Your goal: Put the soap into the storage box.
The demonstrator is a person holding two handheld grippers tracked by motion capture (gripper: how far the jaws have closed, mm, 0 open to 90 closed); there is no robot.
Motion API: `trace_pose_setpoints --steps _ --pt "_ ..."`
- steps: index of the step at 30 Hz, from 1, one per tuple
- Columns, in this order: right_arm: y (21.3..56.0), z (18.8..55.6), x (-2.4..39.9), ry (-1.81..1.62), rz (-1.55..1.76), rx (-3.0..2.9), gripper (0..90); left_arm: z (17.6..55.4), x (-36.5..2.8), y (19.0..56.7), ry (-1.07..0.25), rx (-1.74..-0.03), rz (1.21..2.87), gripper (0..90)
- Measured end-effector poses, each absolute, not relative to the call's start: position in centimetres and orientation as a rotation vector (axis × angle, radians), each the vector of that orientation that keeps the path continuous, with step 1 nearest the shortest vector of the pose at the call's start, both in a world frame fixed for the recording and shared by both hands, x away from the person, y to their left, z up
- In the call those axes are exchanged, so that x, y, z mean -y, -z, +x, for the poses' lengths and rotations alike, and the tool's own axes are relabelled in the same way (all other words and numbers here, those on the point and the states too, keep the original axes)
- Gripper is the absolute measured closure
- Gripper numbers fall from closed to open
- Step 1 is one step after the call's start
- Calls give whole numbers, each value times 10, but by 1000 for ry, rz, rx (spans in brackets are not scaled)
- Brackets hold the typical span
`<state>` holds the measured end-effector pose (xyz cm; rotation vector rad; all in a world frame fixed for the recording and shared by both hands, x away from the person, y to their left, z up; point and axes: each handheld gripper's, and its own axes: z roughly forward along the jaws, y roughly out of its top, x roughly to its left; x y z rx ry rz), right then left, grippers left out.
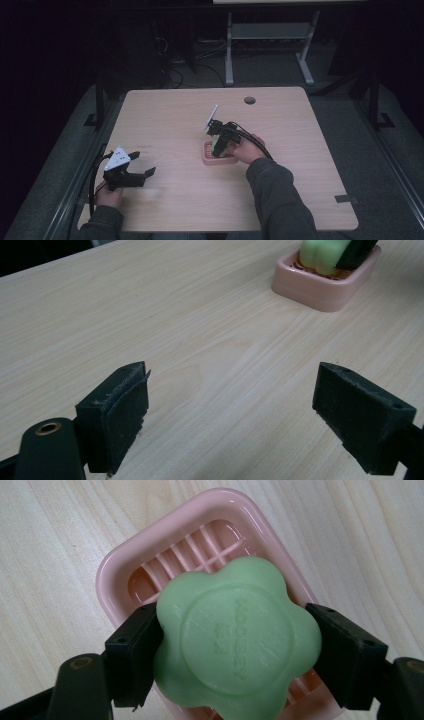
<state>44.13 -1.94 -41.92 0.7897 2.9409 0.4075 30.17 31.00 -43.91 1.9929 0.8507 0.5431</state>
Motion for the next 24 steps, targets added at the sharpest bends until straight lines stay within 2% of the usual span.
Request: trace_pose_setpoints --steps 24 --pt "415 442 23 -425 822 -2930 250 302 -310 439 -544 -850 1995 144"
